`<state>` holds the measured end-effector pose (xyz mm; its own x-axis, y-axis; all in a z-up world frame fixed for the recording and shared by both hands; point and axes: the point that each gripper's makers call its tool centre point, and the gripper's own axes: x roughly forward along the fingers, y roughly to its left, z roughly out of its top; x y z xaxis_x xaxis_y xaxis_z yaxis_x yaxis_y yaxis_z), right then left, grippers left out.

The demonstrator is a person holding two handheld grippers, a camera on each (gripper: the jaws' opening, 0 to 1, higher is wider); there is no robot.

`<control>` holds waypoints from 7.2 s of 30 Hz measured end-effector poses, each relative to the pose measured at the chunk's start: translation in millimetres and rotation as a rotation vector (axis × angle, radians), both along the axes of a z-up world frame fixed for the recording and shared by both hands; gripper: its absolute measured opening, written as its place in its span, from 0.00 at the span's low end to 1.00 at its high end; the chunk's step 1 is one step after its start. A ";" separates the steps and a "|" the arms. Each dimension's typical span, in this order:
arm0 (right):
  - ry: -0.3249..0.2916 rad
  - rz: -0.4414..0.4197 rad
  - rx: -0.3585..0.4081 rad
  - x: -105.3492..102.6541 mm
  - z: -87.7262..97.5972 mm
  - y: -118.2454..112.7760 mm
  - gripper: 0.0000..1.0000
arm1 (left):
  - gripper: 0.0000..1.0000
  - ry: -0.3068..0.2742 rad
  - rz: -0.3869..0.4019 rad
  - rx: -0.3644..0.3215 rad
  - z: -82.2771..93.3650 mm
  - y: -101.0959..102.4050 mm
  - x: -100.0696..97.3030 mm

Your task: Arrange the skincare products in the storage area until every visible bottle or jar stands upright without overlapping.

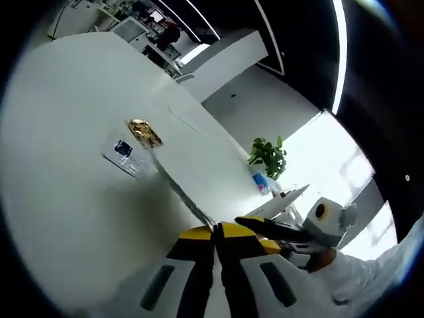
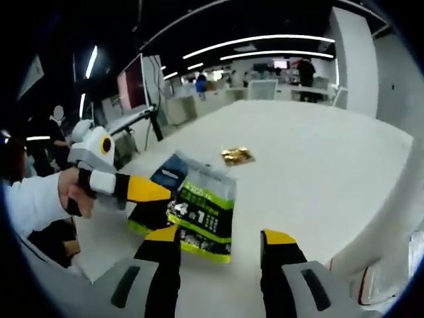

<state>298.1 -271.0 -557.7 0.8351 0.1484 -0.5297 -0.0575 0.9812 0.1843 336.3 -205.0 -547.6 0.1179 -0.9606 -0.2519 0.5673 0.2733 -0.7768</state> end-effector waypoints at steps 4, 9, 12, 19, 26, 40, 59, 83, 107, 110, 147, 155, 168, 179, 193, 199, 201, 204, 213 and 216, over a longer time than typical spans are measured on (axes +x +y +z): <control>-0.033 0.012 -0.004 -14.4 17.8 4.9 0.43 | 0.00 -0.020 -0.005 -0.009 9.2 2.9 -2.0; -0.052 0.087 -0.229 -37.9 27.7 0.0 0.43 | 0.00 -0.035 -0.004 -0.032 22.9 5.3 -2.9; -0.113 0.172 -0.354 -43.9 37.6 7.5 0.41 | 0.00 -0.035 -0.005 -0.051 31.3 3.1 -4.4; -0.162 0.303 -0.658 -47.6 48.2 14.6 0.28 | 0.00 -0.037 -0.055 -0.085 52.6 -7.1 -16.2; -0.185 0.375 -0.772 -43.5 52.6 26.1 0.15 | 0.00 -0.030 -0.097 -0.124 69.6 -11.8 -30.3; -0.231 0.415 -0.912 -33.6 67.8 28.1 0.00 | 0.00 0.049 -0.143 -0.150 77.5 -16.2 -48.1; -0.308 0.470 -1.038 -38.0 83.5 32.3 0.00 | 0.19 0.195 -0.101 -0.115 48.9 -24.2 -27.0; -0.453 0.680 -1.053 -54.1 102.5 54.0 0.00 | 0.32 0.436 -0.155 -0.110 25.0 -32.8 -24.2; -0.454 0.696 -1.033 -59.3 93.0 58.7 0.00 | 0.00 0.360 -0.149 -0.141 37.7 -37.4 -22.4; -0.449 0.689 -1.012 -59.1 91.2 58.3 0.00 | 0.00 0.366 -0.130 -0.146 39.3 -36.1 -19.0; -0.167 0.337 -0.262 -89.6 41.6 23.3 0.20 | 0.00 0.296 -0.064 -0.282 89.8 -42.4 -9.3; -0.168 0.240 0.020 -89.9 45.5 23.5 0.28 | 0.00 0.287 -0.084 -0.319 103.8 -39.9 -14.5; -0.249 0.172 0.398 -87.8 78.5 33.7 0.25 | 0.00 0.316 -0.145 -0.459 137.7 -43.4 -31.7; -0.228 0.129 0.502 -89.4 81.0 37.7 0.12 | 0.00 0.343 -0.134 -0.467 127.9 -51.5 -34.3; -0.096 0.028 0.517 -92.1 56.4 18.7 0.00 | 0.00 0.285 -0.098 -0.348 89.6 -60.0 -33.6; -0.022 -0.013 0.467 -95.0 38.3 8.4 0.00 | 0.00 0.202 -0.106 -0.232 61.6 -64.3 -34.3; 0.009 -0.022 0.435 -96.6 30.4 4.5 0.00 | 0.00 0.176 -0.116 -0.190 51.3 -65.9 -35.2; 0.036 -0.040 0.418 -97.7 23.0 -0.6 0.00 | 0.00 0.136 -0.127 -0.145 40.6 -68.9 -36.8; 0.121 -0.048 0.357 -97.5 -2.5 -10.7 0.00 | 0.00 -0.033 -0.172 0.019 14.0 -81.0 -36.2; 0.132 -0.051 0.350 -96.1 -5.1 -11.6 0.00 | 0.00 -0.112 -0.195 0.081 4.7 -81.4 -32.6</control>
